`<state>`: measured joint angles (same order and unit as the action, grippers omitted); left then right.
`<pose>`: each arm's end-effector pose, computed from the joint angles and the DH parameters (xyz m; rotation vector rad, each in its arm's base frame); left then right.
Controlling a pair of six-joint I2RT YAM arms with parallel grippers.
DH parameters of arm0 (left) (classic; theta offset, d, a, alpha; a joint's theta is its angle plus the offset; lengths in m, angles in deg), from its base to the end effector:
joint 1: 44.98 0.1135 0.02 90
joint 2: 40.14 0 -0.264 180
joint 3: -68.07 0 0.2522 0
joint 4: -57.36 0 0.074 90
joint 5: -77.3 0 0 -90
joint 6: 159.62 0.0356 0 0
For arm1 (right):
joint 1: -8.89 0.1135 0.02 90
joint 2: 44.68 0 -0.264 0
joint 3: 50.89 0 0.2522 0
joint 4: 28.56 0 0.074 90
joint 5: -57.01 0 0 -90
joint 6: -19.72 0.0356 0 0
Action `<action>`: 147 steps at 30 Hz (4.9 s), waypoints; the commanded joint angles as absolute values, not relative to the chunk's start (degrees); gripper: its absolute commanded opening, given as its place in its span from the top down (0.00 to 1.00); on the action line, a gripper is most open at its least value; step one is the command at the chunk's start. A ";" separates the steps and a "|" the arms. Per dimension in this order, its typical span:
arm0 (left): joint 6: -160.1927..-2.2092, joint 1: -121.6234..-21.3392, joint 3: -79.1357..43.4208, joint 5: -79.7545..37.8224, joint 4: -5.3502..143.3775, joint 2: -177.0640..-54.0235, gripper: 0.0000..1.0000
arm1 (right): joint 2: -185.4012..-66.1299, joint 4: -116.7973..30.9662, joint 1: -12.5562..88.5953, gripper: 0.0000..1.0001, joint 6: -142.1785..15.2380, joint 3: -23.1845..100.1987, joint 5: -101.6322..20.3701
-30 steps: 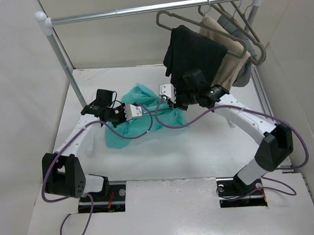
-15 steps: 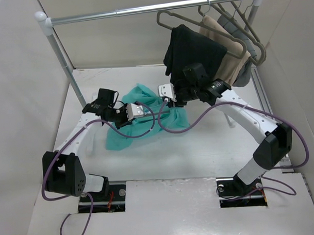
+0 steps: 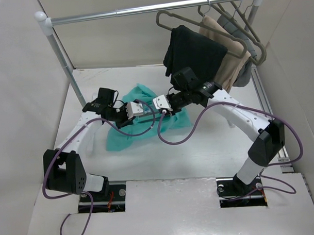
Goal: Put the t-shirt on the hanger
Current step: Place tshirt on hanger
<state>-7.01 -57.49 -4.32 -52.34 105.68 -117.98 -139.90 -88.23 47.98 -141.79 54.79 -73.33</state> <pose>0.2639 -0.0818 0.2658 1.5892 1.6294 -0.4250 0.2634 0.2437 0.3456 -1.9989 1.0151 0.5530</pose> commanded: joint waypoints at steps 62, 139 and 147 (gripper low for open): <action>-4.62 -47.88 -17.14 -58.77 111.00 -114.58 0.49 | -143.21 -86.79 39.65 1.00 -130.75 58.32 -82.38; 2.25 -64.75 18.81 -55.50 83.03 -99.56 1.00 | -143.12 -40.64 44.31 1.00 -64.48 63.51 -44.94; 5.67 -67.31 15.81 -57.29 92.02 -98.51 1.00 | -145.58 -44.25 43.79 1.00 -73.42 68.86 -47.29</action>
<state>6.82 -67.11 18.13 -55.40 92.20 -100.43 -146.33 -46.77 44.12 -67.08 63.82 -45.50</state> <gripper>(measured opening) 0.003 0.114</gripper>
